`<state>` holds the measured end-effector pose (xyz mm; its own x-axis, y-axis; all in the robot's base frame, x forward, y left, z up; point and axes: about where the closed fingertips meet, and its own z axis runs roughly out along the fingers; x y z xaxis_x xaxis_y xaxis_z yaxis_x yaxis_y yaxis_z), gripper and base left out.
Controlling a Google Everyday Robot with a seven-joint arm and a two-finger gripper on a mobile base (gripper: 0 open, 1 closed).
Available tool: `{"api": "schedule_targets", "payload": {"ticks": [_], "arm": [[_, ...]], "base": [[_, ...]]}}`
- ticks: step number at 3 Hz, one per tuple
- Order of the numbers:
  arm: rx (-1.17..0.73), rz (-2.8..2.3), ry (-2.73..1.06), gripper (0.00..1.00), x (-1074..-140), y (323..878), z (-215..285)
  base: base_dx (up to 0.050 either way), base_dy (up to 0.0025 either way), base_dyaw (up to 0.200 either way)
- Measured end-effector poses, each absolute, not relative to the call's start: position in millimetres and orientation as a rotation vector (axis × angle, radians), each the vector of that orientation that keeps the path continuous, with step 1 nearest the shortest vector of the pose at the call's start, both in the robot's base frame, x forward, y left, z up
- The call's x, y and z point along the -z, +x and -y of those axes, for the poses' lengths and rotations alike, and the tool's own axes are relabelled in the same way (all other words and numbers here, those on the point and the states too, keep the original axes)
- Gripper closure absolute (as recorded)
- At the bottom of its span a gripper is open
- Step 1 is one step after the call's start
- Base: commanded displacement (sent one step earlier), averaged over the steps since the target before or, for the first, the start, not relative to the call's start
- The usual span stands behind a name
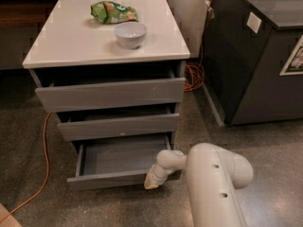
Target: Close bottom drawer
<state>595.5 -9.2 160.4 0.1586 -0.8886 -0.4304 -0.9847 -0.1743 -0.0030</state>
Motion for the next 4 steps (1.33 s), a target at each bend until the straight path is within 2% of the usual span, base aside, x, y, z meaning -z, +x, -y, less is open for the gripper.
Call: {"api": "schedule_targets", "payload": {"ticks": [2,4], "arm": [[-0.483,-1.793,-1.996,1.00,-154,598,14],[-0.434,-1.694,-1.909,1.00,-163,636,18]], "base": [[0.000,0.00000,0.000],[0.000,0.00000,0.000]]}}
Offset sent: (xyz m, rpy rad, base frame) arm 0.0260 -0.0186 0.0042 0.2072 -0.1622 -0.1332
